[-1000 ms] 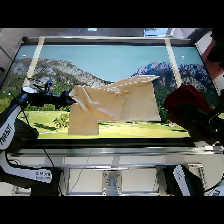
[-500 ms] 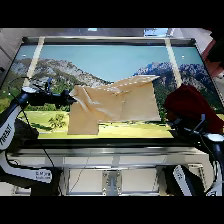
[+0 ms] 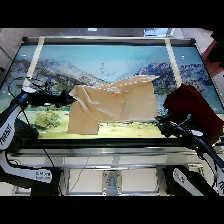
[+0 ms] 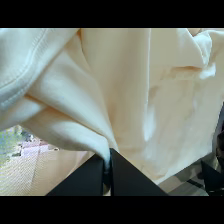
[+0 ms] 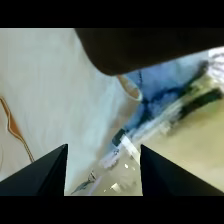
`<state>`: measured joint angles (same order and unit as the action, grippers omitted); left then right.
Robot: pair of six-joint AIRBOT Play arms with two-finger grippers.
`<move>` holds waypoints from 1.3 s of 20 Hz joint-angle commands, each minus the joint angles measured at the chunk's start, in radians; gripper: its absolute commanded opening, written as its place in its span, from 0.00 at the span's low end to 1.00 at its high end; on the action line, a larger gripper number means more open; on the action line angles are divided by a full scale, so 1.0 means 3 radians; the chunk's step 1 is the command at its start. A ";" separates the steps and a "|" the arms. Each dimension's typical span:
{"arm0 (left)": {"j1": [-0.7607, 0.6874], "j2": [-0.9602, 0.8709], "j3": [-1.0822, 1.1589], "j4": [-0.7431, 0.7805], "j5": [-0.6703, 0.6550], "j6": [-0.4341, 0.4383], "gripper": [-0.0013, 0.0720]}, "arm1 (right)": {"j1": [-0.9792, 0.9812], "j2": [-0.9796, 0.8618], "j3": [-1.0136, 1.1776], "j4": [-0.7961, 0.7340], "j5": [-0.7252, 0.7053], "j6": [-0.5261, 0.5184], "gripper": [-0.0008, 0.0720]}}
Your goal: Fold the shirts.
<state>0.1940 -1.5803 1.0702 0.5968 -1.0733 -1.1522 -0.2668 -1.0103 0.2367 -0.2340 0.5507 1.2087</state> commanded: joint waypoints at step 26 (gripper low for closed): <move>0.1020 0.2003 0.0426 -0.0492 -0.1310 0.0682 0.03 | -0.0163 0.1762 0.2243 -0.2459 0.0804 0.0589 0.04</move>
<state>0.3904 -1.1927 1.1564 0.4614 -1.3399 -0.9768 -0.2665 -0.7086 0.7593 -0.5400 0.6388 1.1542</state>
